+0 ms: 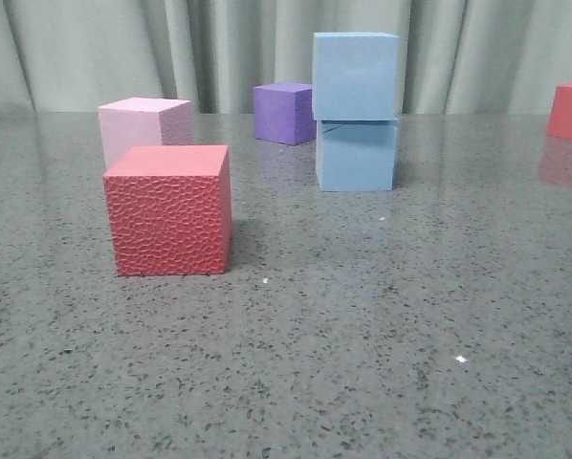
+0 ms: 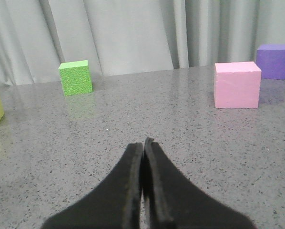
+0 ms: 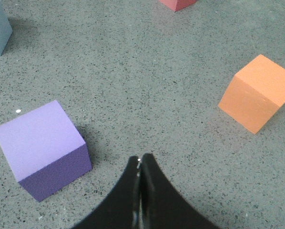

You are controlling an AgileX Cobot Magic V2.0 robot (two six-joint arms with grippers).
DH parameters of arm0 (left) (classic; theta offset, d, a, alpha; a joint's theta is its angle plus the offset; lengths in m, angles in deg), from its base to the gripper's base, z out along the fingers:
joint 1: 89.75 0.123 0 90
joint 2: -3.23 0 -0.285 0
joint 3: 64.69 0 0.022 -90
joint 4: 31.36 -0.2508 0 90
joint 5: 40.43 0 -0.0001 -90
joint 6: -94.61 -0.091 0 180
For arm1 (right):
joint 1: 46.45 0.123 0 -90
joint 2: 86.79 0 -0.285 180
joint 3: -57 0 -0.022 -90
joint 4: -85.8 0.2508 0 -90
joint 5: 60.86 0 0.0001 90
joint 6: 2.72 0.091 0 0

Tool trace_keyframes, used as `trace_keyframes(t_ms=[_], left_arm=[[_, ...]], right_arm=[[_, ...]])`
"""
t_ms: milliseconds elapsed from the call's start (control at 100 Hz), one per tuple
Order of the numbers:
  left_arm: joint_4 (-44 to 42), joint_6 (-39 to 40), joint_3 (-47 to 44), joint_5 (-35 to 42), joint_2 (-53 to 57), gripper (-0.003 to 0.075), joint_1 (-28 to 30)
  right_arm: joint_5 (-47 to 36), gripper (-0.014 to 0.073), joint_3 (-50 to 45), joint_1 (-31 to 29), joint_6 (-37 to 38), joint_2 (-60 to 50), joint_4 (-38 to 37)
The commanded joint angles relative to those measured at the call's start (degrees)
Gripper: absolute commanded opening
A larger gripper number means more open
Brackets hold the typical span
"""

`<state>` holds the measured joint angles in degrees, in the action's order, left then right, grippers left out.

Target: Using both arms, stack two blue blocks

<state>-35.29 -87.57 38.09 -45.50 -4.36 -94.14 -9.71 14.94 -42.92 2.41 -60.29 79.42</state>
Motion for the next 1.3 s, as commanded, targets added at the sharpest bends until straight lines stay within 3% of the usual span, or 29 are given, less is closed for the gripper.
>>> trace_keyframes(t_ms=[0, 1290], left_arm=[[0.1, 0.9, -2.4, 6.2, 1.9, -0.0019, -0.4], [0.1, 0.9, -2.4, 7.4, 1.9, -0.0019, -0.4]], right_arm=[[-4.2, -0.0068, 1.3, -0.1, -0.4, 0.4, -1.3], [-4.2, -0.0068, 1.3, -0.1, -0.4, 0.4, -1.3]])
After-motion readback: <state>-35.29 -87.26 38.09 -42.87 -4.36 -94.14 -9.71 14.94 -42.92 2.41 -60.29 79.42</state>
